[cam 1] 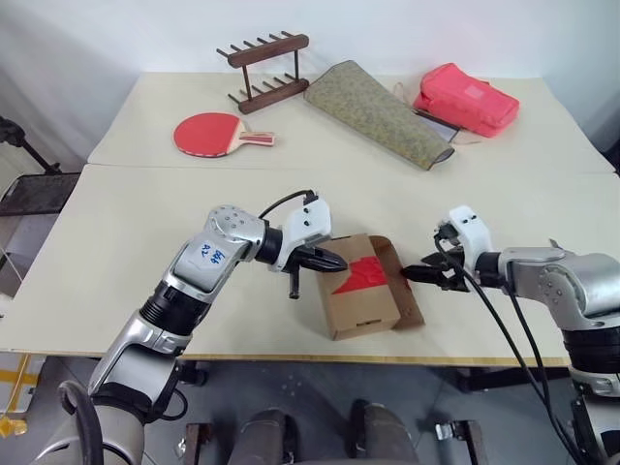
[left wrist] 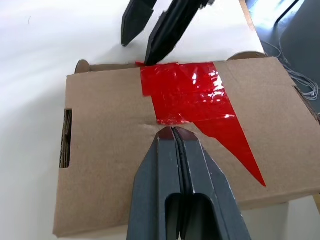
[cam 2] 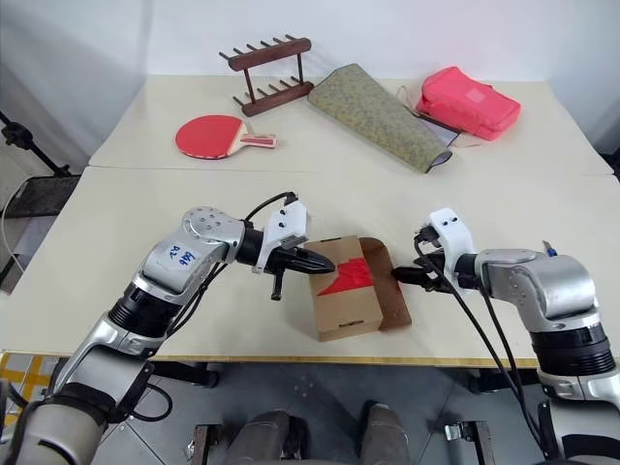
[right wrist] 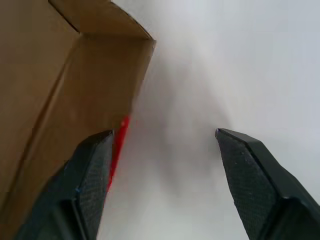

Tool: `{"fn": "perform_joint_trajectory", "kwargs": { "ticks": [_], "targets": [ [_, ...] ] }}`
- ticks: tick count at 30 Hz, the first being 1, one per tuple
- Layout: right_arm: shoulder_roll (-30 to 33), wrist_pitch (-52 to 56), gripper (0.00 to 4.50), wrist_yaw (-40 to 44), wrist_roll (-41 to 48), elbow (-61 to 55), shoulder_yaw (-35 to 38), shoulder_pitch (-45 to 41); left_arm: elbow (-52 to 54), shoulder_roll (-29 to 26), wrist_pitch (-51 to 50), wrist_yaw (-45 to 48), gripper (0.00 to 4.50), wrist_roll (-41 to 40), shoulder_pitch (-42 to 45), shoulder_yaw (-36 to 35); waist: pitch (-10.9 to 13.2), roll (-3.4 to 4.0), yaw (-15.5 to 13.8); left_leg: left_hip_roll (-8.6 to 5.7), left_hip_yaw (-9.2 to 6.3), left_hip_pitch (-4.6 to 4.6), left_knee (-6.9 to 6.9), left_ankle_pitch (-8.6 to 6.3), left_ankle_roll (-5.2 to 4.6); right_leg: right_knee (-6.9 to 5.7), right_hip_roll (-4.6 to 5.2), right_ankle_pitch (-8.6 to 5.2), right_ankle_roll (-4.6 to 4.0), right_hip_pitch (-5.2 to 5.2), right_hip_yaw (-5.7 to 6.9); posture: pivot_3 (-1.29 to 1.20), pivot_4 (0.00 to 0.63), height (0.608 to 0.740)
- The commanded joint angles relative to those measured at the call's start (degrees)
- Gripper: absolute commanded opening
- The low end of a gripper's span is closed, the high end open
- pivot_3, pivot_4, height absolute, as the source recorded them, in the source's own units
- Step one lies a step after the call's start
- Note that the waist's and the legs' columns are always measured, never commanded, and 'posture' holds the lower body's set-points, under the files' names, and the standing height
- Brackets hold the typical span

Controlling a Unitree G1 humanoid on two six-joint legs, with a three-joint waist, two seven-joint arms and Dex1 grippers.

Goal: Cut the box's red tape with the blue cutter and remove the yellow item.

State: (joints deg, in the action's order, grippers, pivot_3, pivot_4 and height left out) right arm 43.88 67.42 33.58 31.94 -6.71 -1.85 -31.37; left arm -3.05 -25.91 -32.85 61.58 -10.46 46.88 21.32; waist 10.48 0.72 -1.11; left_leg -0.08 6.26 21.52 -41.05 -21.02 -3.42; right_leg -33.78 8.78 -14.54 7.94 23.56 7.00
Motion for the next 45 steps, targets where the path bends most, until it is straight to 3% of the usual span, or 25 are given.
{"fn": "perform_joint_trajectory", "kwargs": {
  "ticks": [1, 7, 12, 19, 30, 39, 45],
  "targets": [
    [-0.4, -3.4, 3.38, 1.3, -1.5, -3.8, -2.0, 0.7, -0.5, -0.3, -0.5, 0.0, 0.0, 1.8, -1.3, 1.9, 0.0, 0.0, 0.0, 0.0, 0.0, 0.0, 0.0, 0.0, 0.0, -0.01, 0.0, 0.0, 0.0, 0.0, 0.0, 0.0, 0.15, 0.74],
    [1.6, -8.7, 3.38, 6.4, -2.7, -5.5, -2.9, 3.3, 0.1, -1.0, -1.1, -0.2, 0.0, 1.7, -1.3, 1.3, 0.0, 0.0, 0.0, 0.0, 0.01, 0.0, 0.01, 0.0, 0.02, 0.02, -0.03, 0.0, 0.0, -0.01, 0.01, 0.0, 0.15, 0.74],
    [7.4, -11.3, 3.38, 15.6, -5.5, 4.2, -5.8, -2.1, 0.7, -1.8, -1.1, 0.0, 0.0, 2.0, -1.7, 1.4, 0.0, 0.0, 0.1, 0.0, 0.03, 0.0, -0.01, 0.0, 0.0, 0.03, -0.03, 0.0, 0.0, -0.01, -0.02, 0.0, 0.15, 0.74],
    [2.1, 4.2, 3.38, 25.2, 1.3, 19.5, -7.2, -13.3, 1.9, -2.6, -1.3, -0.4, 0.0, 1.8, -2.5, 1.3, 0.0, 0.0, 1.2, 0.1, 0.0, -0.03, 0.02, 0.0, 0.01, 0.0, -0.05, -0.01, -0.04, -0.01, 0.0, 0.0, 0.15, 0.74],
    [-2.7, 5.4, 3.38, 33.5, -2.2, 27.9, -17.4, -19.8, 4.9, -3.4, -2.4, -1.9, 0.0, 1.4, -4.7, 0.2, 0.0, 0.01, 1.4, 0.08, -0.11, -0.03, 0.03, -0.06, 0.11, -0.07, -0.02, -0.01, -0.04, 0.0, 0.06, 0.0, 0.15, 0.74],
    [-6.6, 4.8, 0.38, 33.7, -5.6, 34.6, -18.4, -20.1, 8.1, -4.4, -2.9, -1.9, 0.0, 1.0, -6.8, 0.1, 0.0, 0.01, 1.6, 0.14, -0.12, -0.08, 0.05, -0.1, 0.19, -0.1, -0.12, -0.01, -0.04, 0.0, 0.1, 0.0, 0.15, 0.74],
    [-10.2, 5.4, 0.38, 32.6, -8.1, 40.2, -19.4, -22.2, 9.0, -4.5, -2.7, -1.9, 0.0, 0.9, -7.5, 0.2, -0.1, -0.04, 2.7, 0.2, -0.1, -0.25, 0.05, -0.09, 0.23, -0.13, -0.16, -0.01, -0.04, -0.15, 0.07, 0.0, 0.15, 0.74]
  ]
}}
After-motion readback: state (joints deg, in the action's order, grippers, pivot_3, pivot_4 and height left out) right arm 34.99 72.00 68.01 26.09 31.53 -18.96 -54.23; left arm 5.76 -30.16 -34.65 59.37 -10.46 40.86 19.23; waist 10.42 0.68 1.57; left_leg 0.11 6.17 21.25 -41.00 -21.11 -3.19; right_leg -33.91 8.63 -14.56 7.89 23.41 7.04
